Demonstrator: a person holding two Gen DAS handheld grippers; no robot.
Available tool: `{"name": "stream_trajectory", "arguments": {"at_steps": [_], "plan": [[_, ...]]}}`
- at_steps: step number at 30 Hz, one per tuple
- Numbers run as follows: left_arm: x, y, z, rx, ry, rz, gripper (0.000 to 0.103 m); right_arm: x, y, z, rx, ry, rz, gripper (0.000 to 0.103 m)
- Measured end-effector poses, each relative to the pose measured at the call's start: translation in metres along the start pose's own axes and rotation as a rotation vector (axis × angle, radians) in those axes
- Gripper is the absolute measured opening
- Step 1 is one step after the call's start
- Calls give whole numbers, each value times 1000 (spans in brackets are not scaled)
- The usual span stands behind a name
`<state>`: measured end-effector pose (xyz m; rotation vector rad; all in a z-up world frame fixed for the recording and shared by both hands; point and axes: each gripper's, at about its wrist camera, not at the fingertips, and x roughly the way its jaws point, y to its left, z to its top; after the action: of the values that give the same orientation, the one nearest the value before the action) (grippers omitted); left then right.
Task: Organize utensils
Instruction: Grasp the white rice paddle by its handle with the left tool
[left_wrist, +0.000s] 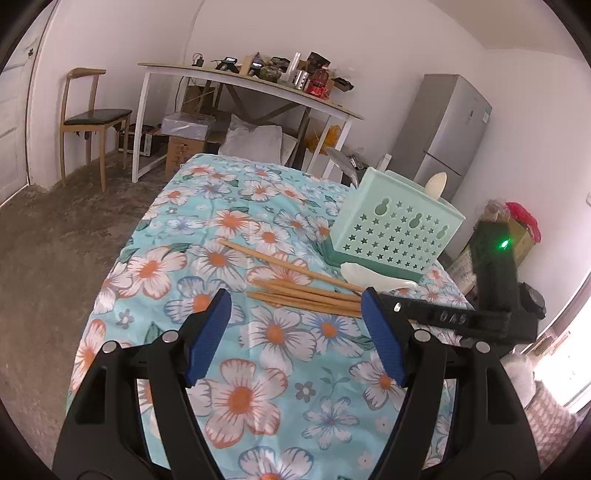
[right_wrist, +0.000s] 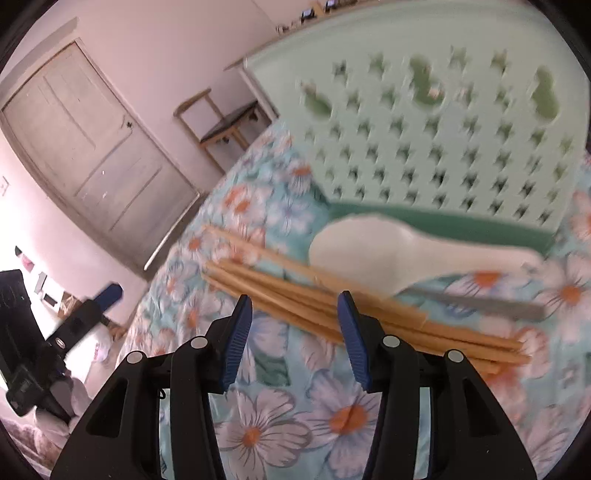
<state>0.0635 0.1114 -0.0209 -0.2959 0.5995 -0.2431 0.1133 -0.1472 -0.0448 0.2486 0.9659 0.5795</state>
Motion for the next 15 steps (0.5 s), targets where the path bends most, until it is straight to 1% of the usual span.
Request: {"name": "stream_trajectory", "arguments": {"at_steps": [2,5,7,10,12,15], "plan": [[-2,3,1,-11,-2,-1,69,1,5,-5,-13,14,7,47],[-1,4,3,-37,8,-25,69,-2,9,-12,-13,29,30,47],[2,1,3,-33,13,-37,69,-7,11,-14,-15,29,36,47],[10,-6,3,-19,34,-48,69,-24,13,-8,-59,-42,-17,47],[14,-10,2,-13,44,-50,69,-31,5,3,-35,-79,-15,47],[20,-17,1,-5,53,-52,69,-28,-12,15,-3,-92,-17,47]]}}
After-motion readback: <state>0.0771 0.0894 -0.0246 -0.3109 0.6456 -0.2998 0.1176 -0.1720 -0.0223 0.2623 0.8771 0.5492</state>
